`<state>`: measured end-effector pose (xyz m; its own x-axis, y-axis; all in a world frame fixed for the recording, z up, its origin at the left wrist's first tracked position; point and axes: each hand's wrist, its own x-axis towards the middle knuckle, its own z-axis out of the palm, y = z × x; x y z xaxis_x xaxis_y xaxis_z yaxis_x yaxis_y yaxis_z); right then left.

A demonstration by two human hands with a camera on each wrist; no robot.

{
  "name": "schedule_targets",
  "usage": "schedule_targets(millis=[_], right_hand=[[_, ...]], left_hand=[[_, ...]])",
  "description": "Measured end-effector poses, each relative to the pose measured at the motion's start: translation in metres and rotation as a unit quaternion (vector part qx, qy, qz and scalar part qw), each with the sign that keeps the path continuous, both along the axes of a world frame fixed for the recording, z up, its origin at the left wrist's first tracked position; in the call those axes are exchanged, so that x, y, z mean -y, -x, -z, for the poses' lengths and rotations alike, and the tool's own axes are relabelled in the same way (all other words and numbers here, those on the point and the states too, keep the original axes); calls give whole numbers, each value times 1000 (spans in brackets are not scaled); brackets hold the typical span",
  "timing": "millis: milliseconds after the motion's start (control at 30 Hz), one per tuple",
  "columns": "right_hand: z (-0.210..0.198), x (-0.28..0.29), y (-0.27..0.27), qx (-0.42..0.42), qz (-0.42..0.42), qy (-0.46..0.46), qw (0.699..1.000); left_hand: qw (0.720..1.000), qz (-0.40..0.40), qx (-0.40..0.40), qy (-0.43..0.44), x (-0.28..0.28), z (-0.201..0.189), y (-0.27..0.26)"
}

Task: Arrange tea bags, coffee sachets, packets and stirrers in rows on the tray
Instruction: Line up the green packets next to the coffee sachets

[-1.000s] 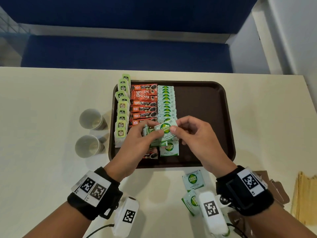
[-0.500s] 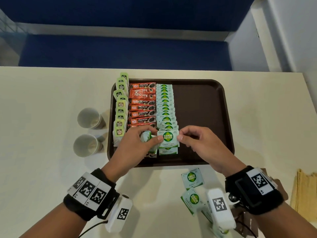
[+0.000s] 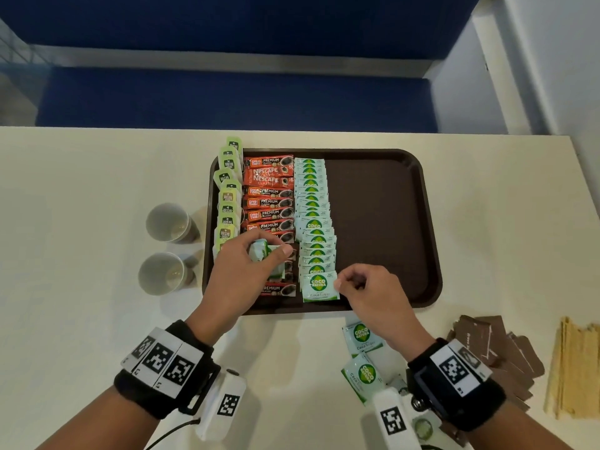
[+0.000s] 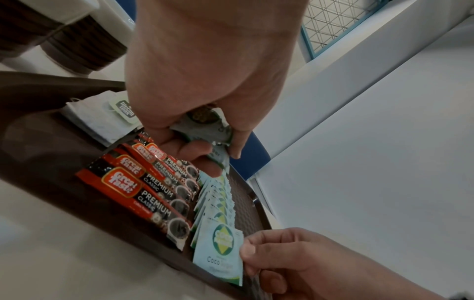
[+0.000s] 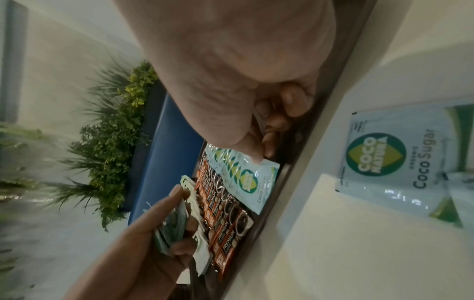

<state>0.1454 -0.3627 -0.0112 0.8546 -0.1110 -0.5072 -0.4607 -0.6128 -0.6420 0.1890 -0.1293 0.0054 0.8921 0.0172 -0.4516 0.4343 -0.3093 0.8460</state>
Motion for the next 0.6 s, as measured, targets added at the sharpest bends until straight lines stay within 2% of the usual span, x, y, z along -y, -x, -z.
schedule_targets(millis=[133,433,500,600], right_hand=[[7,-4,1,8,-16,55,998],[-2,1,-6,33,7,37,999],[-13,0,-12,55,16,-7,998],[-36,-9,-23,49,21,-149,987]], left_hand=[[1000,-1,8,6,1,-2,1],[999,21,-39,9,5,-8,-1],[995,11,-82,57,10,-11,-3],[986,20,-114,123,17,-17,-7]])
